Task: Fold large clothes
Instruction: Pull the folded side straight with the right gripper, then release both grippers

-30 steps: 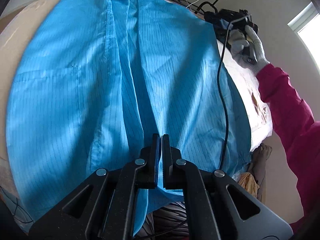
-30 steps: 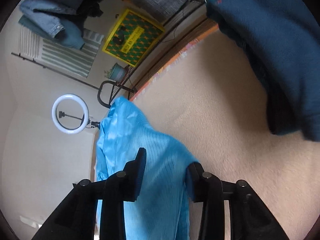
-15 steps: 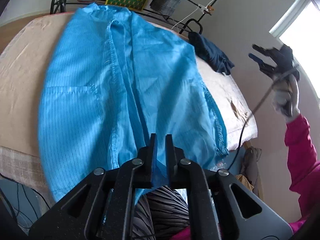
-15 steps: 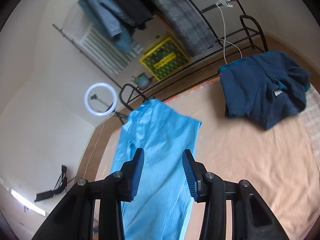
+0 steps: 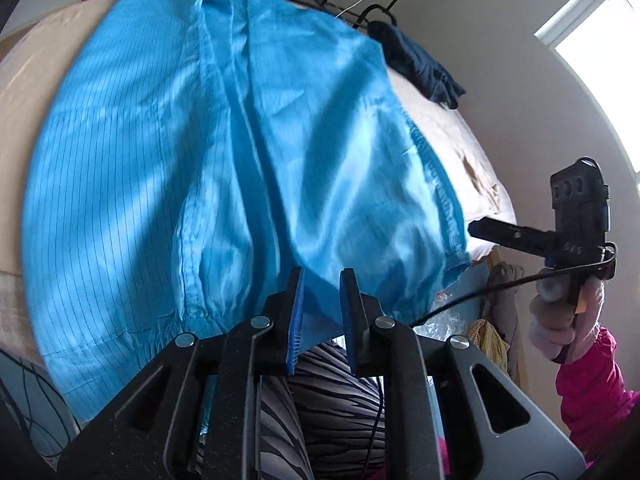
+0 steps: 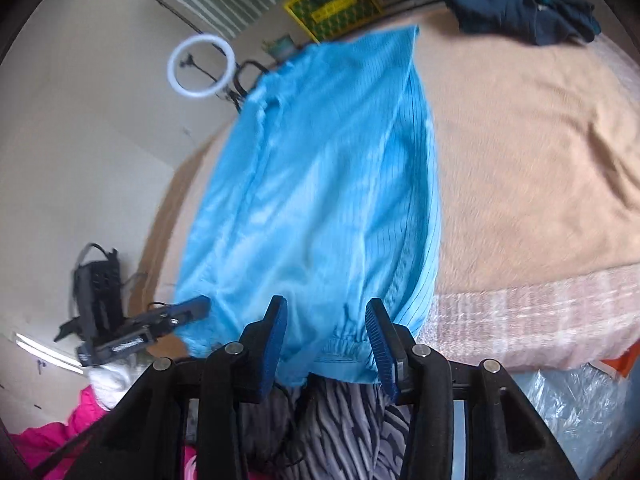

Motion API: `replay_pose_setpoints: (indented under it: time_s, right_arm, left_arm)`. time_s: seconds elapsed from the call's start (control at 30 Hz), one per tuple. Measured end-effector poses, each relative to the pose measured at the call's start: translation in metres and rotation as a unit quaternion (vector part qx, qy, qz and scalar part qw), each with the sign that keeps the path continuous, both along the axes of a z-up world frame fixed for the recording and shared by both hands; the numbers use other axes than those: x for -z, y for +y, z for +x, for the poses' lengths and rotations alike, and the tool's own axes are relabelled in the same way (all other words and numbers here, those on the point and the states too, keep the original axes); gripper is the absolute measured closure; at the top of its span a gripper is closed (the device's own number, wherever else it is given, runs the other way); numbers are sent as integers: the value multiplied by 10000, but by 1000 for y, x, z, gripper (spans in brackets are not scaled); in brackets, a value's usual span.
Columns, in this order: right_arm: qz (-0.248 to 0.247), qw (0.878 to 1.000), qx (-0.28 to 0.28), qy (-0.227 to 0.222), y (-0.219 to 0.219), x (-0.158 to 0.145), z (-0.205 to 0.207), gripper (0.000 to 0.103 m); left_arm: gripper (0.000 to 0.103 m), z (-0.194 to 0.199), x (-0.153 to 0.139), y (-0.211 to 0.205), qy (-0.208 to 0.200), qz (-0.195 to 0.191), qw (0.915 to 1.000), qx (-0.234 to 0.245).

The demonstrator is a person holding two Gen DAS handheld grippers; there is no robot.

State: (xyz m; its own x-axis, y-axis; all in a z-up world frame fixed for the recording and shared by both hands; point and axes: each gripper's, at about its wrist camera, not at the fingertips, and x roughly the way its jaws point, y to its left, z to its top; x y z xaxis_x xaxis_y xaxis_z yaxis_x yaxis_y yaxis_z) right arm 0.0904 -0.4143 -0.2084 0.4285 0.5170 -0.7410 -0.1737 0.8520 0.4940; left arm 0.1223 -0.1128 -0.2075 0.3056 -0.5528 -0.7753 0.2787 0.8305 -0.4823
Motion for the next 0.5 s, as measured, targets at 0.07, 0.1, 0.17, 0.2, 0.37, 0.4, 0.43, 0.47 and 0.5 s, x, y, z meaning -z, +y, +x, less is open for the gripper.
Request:
replay_pose_setpoints:
  time_s: [0.07,0.1,0.17,0.2,0.37,0.4,0.43,0.47,0.5]
  right_arm:
    - [-198,9996,7,184,10,19,9,56]
    - [-185,9995,-36,271,14,27,15,56]
    - [-162,9995,-66,271,21,32,19,56]
    - [-80,9996,-133,233,23,31,21,60]
    - [-200,9994,-234,161,21,29,20,103]
    - [-297,9992,-239,151,19,27,18,103]
    - [-432,9987,-239,132,14,23,14,103]
    - [-502,9984,-228,111,6,19,10,103]
    - [-531,9983,-212,100,1,16,7,103]
  left_arm:
    - [87,1,7,0,63,-18,10000,1]
    - [87,1,9,0,69,-16,10000,7]
    - [87,0,10,-2,48,11,10000,28]
    - [87,1,11,-4,39,13,10000,43]
    - [87,1,12,-12,42,76,9999,127]
    - [87,0,9,-13,9,71,9999,155]
    - [87,0,8,-13,-15,60,9998,176]
    - [87,-1,7,-15,-37,58,9998,189]
    - [87,-2,5,-17,-66,62,9997,216]
